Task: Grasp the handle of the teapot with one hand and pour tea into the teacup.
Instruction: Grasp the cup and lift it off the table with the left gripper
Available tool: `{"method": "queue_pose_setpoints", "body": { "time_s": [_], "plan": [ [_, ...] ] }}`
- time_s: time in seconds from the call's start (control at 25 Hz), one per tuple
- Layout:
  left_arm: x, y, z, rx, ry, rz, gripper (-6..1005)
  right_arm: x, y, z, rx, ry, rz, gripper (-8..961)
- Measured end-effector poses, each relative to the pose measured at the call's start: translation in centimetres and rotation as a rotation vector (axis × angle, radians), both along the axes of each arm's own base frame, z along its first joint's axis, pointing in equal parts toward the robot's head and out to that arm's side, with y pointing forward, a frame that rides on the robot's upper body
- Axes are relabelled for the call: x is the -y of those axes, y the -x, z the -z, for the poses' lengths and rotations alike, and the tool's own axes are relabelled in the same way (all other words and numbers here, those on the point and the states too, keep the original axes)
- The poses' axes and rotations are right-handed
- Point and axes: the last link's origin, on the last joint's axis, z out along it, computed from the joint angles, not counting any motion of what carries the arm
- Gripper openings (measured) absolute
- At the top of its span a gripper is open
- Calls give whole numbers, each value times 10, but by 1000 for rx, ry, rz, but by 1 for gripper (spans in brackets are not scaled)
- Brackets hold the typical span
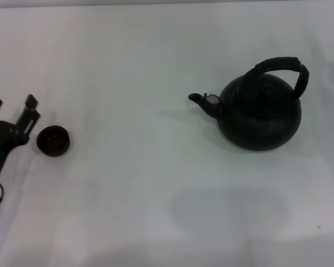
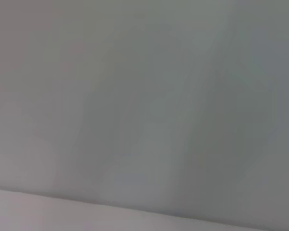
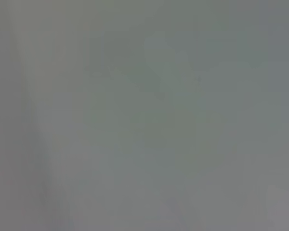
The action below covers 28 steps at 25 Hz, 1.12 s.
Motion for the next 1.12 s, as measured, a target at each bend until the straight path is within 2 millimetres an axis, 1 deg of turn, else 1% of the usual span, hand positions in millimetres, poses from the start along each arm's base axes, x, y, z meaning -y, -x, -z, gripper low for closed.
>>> {"method": "queue_pose_setpoints", "body": {
  "time_s": [0.16,0.44,0.8,1.12],
  "plan": [
    [7,-5,8,-15,54,47,818,-1,1,0,0,0,-2,844],
    [10,-10,17,-45,128,97,818,0,0,1,0,3,0,844],
    [14,-7,20,-56,149,90,818,-4,3,-2,2,-6,-15,844],
    [18,-6,22,-56,163,84,819,-12,7,-1,4,1,-18,844]
  ]
}}
